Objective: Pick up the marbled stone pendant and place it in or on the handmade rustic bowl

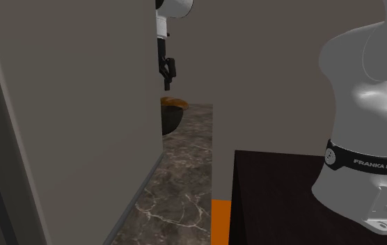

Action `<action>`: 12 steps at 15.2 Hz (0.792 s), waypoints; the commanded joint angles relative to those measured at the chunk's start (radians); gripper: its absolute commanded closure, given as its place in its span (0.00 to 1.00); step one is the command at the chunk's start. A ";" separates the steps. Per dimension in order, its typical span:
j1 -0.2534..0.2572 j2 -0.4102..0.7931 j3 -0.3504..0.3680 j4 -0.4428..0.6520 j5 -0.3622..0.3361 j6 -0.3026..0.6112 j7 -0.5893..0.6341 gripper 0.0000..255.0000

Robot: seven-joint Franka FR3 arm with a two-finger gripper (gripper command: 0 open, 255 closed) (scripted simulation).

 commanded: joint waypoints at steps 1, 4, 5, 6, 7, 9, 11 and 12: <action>0.003 -0.017 -0.001 0.018 -0.012 -0.031 0.009 0.00; 0.009 -0.055 -0.002 0.076 -0.040 -0.120 0.028 0.00; 0.009 -0.055 -0.002 0.076 -0.040 -0.120 0.028 0.00; 0.009 -0.055 -0.002 0.076 -0.040 -0.120 0.028 0.00; 0.009 -0.055 -0.002 0.076 -0.040 -0.120 0.028 0.00; 0.009 -0.055 -0.002 0.076 -0.040 -0.120 0.028 0.00; 0.009 -0.055 -0.002 0.076 -0.040 -0.120 0.028 0.00; 0.009 -0.055 -0.002 0.076 -0.040 -0.119 0.028 0.00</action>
